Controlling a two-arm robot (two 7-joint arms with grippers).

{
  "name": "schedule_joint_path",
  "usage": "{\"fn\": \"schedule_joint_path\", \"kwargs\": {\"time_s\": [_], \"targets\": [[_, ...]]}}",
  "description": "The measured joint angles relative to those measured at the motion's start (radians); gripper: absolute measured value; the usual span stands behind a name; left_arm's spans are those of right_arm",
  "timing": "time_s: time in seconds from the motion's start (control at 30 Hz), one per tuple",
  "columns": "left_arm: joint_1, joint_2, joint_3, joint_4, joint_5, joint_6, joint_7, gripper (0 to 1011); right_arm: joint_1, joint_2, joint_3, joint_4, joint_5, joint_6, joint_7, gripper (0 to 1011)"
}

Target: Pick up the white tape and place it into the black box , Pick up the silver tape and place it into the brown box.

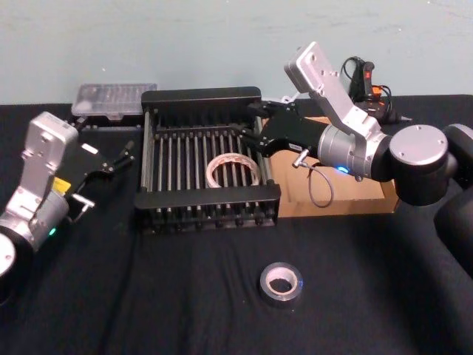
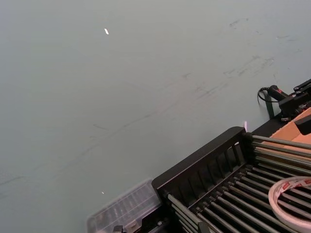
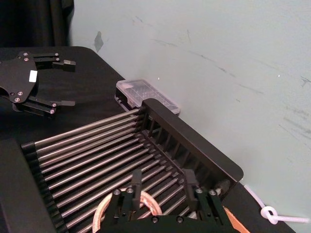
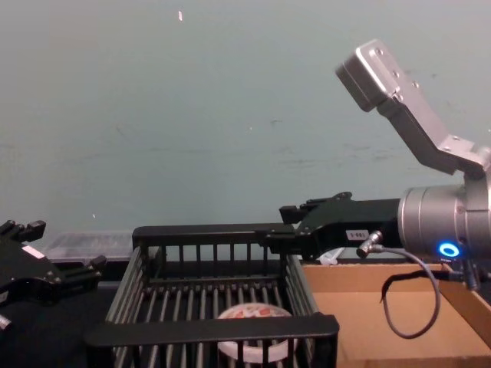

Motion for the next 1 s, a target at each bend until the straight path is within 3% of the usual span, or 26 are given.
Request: {"fn": "schedule_joint_path", "kwargs": {"time_s": [0.23,0.57,0.83,1.0], "targets": [[0.0,0.0,0.0,0.0,0.0,0.0,0.0,1001,-0.001,0.001,0.0,-0.001,0.0,0.001,0.0,765],[0.0,0.0,0.0,0.0,0.0,0.0,0.0,1001,-0.008,0.004,0.008,-0.011,0.004,0.001,-0.002,1002],[0.0,0.0,0.0,0.0,0.0,0.0,0.0,1001,-0.048,0.03,0.036,-0.083,0.023,0.019,-0.012,1002],[0.0,0.0,0.0,0.0,0.0,0.0,0.0,1001,-0.1,0.079,0.059,-0.171,0.039,0.041,-0.013,1002]]}}
